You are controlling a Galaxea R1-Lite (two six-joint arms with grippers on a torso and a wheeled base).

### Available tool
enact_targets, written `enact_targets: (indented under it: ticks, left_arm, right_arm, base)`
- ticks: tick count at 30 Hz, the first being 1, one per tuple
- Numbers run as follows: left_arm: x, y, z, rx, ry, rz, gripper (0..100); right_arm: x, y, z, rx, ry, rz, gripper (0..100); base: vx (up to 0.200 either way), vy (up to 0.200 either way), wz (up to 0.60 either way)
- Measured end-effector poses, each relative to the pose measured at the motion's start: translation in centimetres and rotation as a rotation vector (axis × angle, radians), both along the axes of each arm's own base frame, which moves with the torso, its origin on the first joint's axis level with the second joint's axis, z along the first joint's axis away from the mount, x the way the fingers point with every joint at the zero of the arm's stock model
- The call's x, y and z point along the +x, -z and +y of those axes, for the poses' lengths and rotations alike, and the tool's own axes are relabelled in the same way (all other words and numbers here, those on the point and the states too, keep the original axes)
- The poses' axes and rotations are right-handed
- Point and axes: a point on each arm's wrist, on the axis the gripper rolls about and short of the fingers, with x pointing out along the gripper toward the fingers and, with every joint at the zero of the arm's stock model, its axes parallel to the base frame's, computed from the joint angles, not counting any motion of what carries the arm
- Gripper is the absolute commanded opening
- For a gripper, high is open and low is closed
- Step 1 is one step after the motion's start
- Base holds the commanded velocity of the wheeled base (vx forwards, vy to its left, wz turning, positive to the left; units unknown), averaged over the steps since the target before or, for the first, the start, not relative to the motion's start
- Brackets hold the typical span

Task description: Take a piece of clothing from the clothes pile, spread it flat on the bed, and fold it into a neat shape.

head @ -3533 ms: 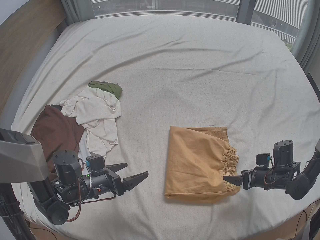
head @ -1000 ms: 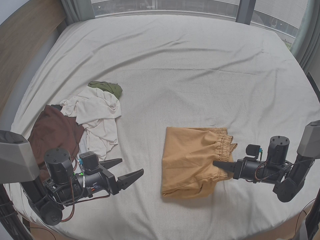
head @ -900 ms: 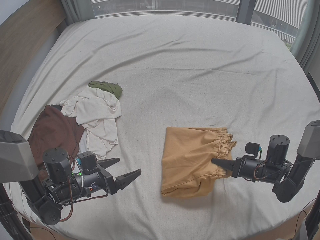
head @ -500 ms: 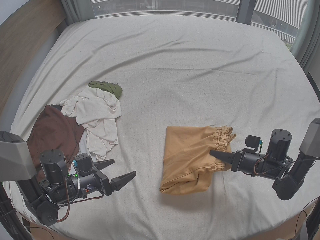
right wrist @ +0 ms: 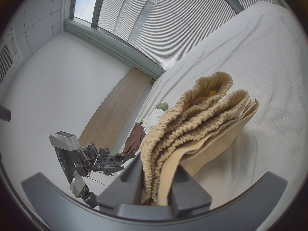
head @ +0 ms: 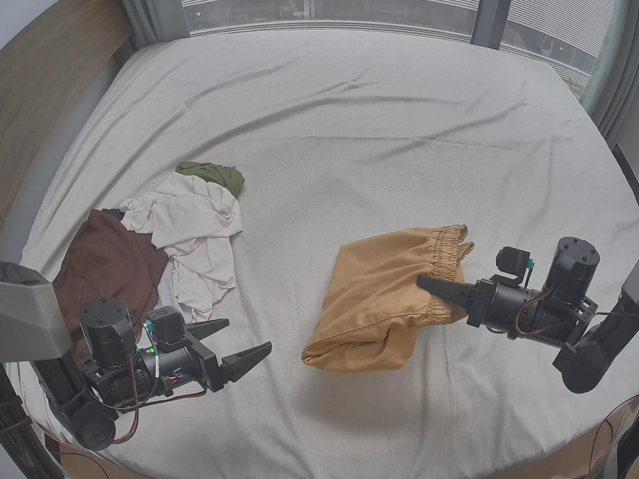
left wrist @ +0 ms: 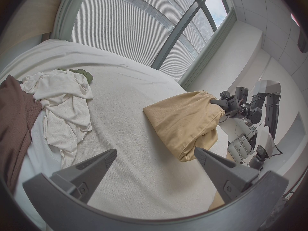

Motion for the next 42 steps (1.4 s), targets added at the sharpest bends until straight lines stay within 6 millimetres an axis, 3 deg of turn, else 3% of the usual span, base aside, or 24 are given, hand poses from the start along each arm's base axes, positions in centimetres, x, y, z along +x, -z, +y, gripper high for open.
enact_targets:
  ticks: [16, 27, 42]
  left_arm:
    - [0.0, -0.2, 0.1, -0.006, -0.003, -0.006, 100]
    - [0.0, -0.2, 0.1, -0.008, -0.004, -0.004, 100]
    - [-0.1, -0.2, 0.1, -0.009, -0.004, -0.003, 100]
  right_arm:
    - [3.4, -5.1, 1.6, 0.029, -0.003, -0.053, 0]
    - [6.2, -10.2, 2.5, 0.051, 0.006, -0.102, 0]
    - [10.5, -12.7, 4.1, 0.063, 0.012, -0.134, 0]
  base:
    - [0.0, 0.0, 0.0]
    - [0.0, 0.0, 0.0]
    - [0.0, 0.0, 0.0]
